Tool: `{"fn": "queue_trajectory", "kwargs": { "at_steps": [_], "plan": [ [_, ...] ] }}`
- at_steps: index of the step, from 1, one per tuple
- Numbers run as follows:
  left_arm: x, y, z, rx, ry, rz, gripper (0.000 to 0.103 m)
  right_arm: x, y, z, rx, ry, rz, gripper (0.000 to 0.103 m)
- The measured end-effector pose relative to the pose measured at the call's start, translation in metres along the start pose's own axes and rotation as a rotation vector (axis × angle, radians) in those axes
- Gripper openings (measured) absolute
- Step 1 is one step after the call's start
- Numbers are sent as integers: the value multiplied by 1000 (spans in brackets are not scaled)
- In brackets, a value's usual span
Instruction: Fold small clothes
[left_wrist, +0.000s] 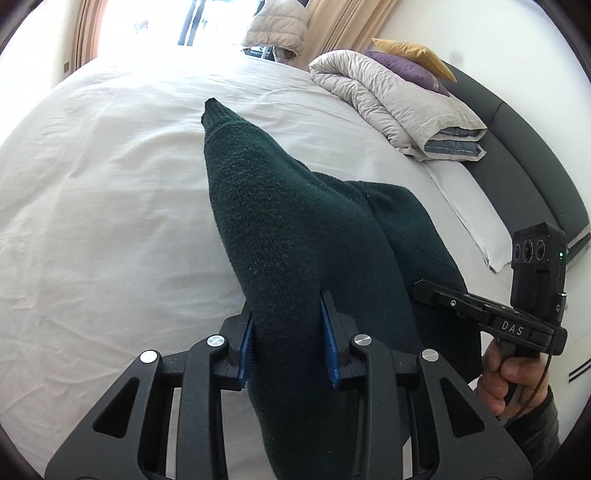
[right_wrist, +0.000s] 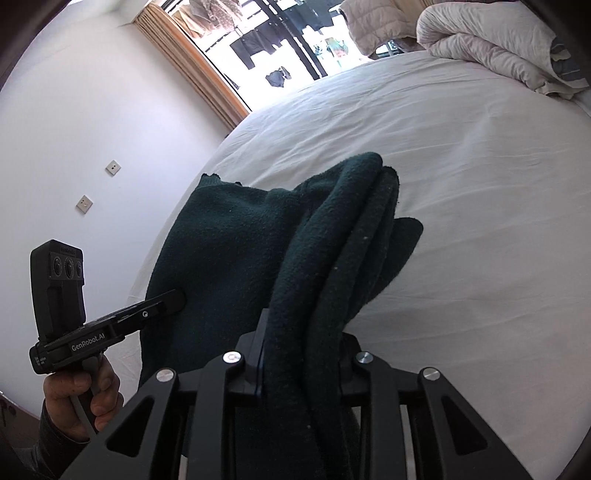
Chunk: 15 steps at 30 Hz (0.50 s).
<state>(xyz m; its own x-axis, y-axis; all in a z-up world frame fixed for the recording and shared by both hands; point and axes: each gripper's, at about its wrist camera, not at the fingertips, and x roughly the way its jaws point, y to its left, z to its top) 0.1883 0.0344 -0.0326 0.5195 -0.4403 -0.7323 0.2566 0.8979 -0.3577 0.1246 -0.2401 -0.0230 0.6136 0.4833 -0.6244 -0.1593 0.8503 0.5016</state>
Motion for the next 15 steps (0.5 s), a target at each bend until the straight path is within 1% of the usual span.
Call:
{"fn": "queue_trajectory", "kwargs": {
  "at_steps": [4,5,7,11,13,15],
  "plan": [
    [-40,39,-25,-35,-8,46,29,19,37,-23,-15,36,47,28],
    [-47,50,-31,-50,-4,53,29,24,40,-30,-7,48,54,28],
    [-56,65,-45,-49,2,75,29,34,48,-42,-4,63,54,27],
    [-60,87,-76,-53,34,88,29,53,40,-64,65,102,57,28],
    [-55,98,-94,-65,48,97,29,60,38,-79,48,130,33,28],
    [-49,109,-106,-88,35,89,32,65,34,-88,41,126,6,31]
  ]
}}
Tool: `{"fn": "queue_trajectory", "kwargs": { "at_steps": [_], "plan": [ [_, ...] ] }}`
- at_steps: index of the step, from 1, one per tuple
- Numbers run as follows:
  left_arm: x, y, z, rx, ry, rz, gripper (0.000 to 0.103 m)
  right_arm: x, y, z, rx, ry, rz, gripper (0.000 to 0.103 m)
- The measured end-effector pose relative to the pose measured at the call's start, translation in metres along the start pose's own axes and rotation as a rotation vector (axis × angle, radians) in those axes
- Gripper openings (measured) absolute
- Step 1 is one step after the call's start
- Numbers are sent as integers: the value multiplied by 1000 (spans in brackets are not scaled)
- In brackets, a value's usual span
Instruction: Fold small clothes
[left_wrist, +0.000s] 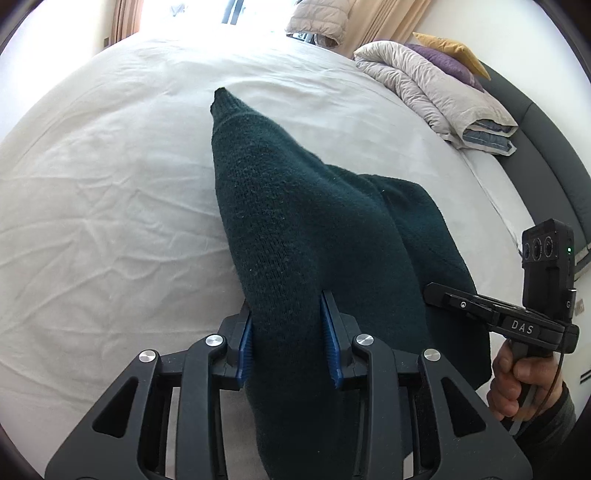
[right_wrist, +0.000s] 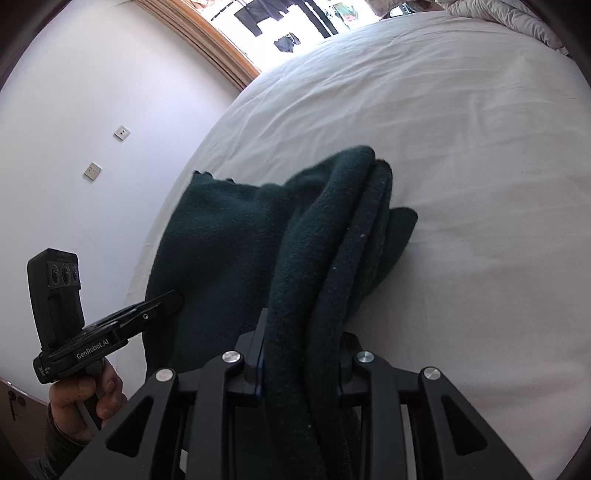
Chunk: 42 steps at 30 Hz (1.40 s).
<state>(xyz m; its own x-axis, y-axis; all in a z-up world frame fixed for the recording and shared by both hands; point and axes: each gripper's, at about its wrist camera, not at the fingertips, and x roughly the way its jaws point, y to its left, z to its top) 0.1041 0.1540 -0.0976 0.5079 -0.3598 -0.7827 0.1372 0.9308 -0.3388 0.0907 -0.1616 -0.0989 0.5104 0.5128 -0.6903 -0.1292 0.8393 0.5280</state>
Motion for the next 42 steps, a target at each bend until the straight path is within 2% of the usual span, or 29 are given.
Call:
{"fn": "queue_trajectory", "kwargs": {
  "at_steps": [2,3,5,8,11,13,15,18,19,22,24,25,27,30,32,34,37,42],
  "plan": [
    [3,10,-7,-14,-27,-12,43,-1,-11,-5,31,-24,27,35],
    [2,13,-9,-18,-39,-12,46,-1,-15,-8,40,-30,28,40],
    [4,11,-14,-15,-59,9,63,-2,-24,-13,54,-41,47,48],
    [-1,14,-23,-46,-88,4,68,-9,-28,-18,78,-75,79,54],
    [-26,17,-40,-36,-161,59,68,-30,-30,-28,100,-130,63,58],
    [-47,-2,-46,16,-248,133,69,-50,-28,-36,77,-176,11,58],
    [-75,-25,-58,87,-349,211,75,-71,-18,-44,25,-234,-79,58],
    [-122,-57,-81,172,-505,289,91,-104,10,-60,-81,-340,-178,61],
    [-138,-70,-88,199,-561,323,102,-116,22,-67,-122,-384,-208,63],
    [-182,-106,-110,288,-716,434,103,-146,60,-86,-232,-537,-291,85],
    [-201,-129,-118,332,-766,464,103,-168,82,-98,-274,-648,-321,100],
    [-211,-138,-121,343,-785,476,103,-178,92,-100,-283,-704,-344,103],
    [-223,-152,-128,335,-764,493,103,-198,108,-107,-307,-789,-364,103],
    [-233,-159,-128,279,-678,462,103,-220,128,-112,-347,-841,-381,103],
    [-244,-159,-135,228,-670,443,103,-232,138,-118,-358,-864,-397,103],
    [-251,-157,-140,194,-647,452,103,-238,145,-122,-374,-850,-390,103],
    [-252,-153,-145,164,-602,446,103,-236,149,-127,-373,-792,-438,103],
    [-238,-142,-148,121,-526,429,103,-218,140,-130,-312,-691,-469,103]
  ]
}}
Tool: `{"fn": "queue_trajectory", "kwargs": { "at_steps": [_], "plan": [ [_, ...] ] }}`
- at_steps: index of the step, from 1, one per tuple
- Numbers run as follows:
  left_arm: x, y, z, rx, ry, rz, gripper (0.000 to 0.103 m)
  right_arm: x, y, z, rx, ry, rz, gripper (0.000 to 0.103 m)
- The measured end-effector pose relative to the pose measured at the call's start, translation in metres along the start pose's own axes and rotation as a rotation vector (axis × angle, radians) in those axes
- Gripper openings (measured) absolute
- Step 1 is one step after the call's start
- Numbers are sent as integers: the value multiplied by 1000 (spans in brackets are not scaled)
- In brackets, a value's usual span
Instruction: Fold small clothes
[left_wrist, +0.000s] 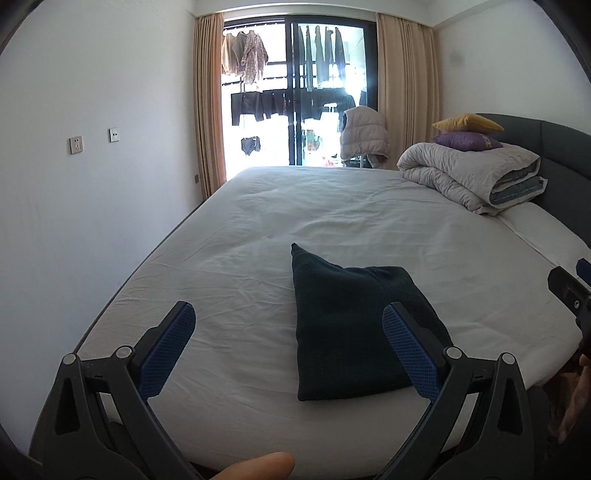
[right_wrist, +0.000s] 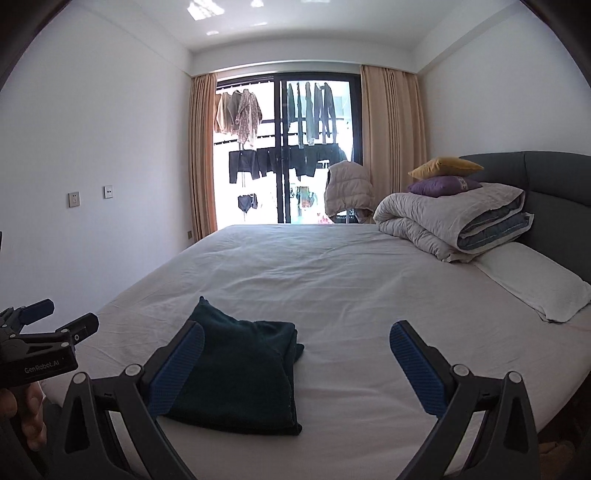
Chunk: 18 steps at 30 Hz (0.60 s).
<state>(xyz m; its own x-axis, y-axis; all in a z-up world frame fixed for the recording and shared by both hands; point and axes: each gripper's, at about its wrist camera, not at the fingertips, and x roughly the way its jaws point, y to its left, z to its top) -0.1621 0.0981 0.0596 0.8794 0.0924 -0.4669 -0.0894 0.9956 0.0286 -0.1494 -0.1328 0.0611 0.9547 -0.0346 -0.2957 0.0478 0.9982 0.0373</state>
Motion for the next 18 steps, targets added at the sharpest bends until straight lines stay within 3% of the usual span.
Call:
{"fn": "queue_trajectory", "kwargs": {
  "at_steps": [10,18],
  "plan": [
    [52,-6,-33,-7,149,-18,103,14,19,-33,-11,97,29,103],
    [87,-6,-54,-10,214,-4,103,39,32,-55,-43,188,46,103]
  ]
}}
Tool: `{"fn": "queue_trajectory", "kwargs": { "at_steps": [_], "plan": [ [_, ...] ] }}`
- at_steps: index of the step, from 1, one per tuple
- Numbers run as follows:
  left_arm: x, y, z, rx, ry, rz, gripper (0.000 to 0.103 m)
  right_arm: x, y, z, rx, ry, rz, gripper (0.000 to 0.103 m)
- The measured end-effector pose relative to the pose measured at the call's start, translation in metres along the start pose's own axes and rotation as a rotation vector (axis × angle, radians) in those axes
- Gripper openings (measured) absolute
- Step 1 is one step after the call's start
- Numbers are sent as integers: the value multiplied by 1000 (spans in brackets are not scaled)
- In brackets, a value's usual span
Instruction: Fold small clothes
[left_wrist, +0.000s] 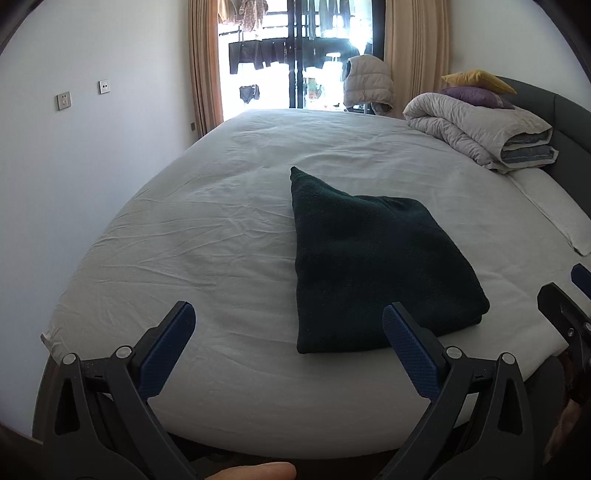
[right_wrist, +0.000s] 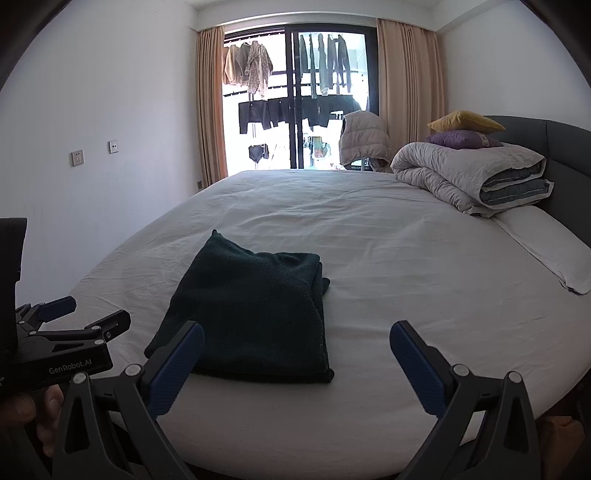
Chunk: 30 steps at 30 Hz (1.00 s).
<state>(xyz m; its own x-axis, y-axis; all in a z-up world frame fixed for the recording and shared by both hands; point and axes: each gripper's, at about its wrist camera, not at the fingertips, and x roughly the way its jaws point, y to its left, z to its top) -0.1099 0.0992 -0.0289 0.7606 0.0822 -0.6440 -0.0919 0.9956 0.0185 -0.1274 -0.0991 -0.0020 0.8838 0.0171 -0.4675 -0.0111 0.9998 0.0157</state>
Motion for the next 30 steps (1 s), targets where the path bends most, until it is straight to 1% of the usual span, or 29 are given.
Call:
{"fn": "queue_trajectory", "kwargs": {
  "at_steps": [6,15,30],
  "plan": [
    [22,1,-4,-13,37,1,103,16,0,-9,6,56,1,103],
    [39,0,-7,-21,72,-9,103,30,-1,-17,17,106,6,103],
    [48,-2,-6,-26,83,-4,103,40,-4,-18,42,141,25,103]
  ]
}}
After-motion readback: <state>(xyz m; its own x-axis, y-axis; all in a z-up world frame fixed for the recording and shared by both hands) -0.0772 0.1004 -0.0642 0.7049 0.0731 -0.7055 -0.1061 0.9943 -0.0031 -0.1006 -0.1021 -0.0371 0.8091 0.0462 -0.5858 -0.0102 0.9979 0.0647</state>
